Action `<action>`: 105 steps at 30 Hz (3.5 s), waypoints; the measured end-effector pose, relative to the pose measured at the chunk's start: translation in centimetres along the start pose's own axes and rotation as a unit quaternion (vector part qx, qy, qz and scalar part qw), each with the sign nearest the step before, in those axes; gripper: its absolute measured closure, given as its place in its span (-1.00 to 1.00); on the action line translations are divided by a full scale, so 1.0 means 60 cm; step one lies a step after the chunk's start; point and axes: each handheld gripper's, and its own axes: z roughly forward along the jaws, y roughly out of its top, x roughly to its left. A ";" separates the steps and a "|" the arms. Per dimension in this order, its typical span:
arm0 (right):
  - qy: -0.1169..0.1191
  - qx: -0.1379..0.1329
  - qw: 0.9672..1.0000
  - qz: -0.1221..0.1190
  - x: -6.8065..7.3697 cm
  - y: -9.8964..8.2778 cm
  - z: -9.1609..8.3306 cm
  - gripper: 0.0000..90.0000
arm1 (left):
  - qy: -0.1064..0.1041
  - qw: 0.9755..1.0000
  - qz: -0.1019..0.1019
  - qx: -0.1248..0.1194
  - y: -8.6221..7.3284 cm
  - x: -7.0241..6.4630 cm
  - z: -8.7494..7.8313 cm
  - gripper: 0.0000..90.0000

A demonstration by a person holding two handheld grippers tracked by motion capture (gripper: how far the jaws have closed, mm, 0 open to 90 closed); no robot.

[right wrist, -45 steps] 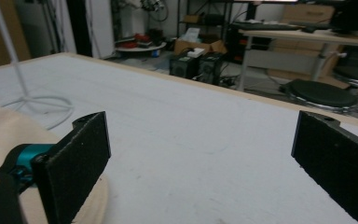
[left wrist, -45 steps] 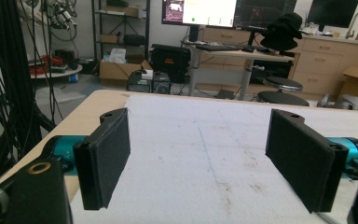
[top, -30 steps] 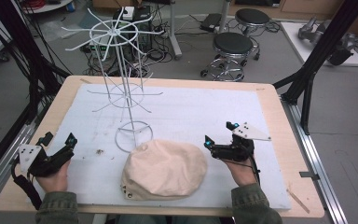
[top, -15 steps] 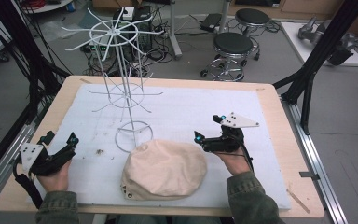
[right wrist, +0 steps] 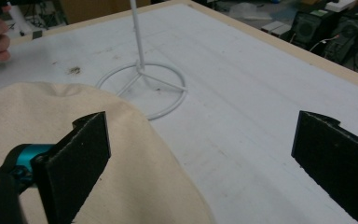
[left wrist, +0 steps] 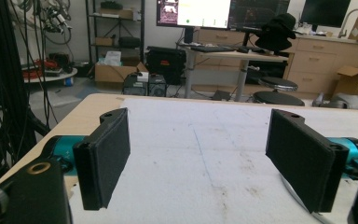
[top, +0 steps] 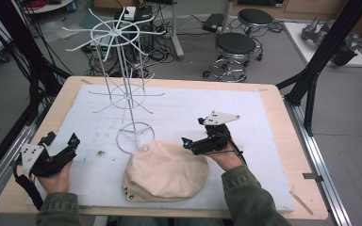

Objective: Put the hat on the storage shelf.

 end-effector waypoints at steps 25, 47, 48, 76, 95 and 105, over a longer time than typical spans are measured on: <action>0.081 0.118 0.987 -0.076 0.019 0.006 0.097 -0.92 | -0.008 1.000 0.002 0.000 0.003 -0.002 0.003 -0.51; 0.108 0.237 0.959 -0.115 0.021 -0.016 0.144 -0.84 | -0.009 1.000 0.007 -0.003 0.002 -0.004 0.003 -0.50; 0.108 0.245 0.955 -0.124 0.023 -0.017 0.145 -0.78 | -0.009 1.000 0.007 -0.003 0.002 -0.005 0.003 -0.50; 0.055 0.260 0.950 -0.165 0.044 -0.008 0.123 0.54 | -0.005 1.000 0.011 -0.004 0.002 -0.007 0.002 -0.51; 0.044 0.221 0.962 -0.157 0.049 -0.017 0.082 0.73 | -0.006 1.000 0.008 -0.004 0.002 -0.011 0.002 -0.51; 0.053 0.181 0.973 -0.133 0.048 -0.028 0.058 0.72 | -0.011 1.000 0.008 0.000 -0.001 -0.014 0.005 -0.51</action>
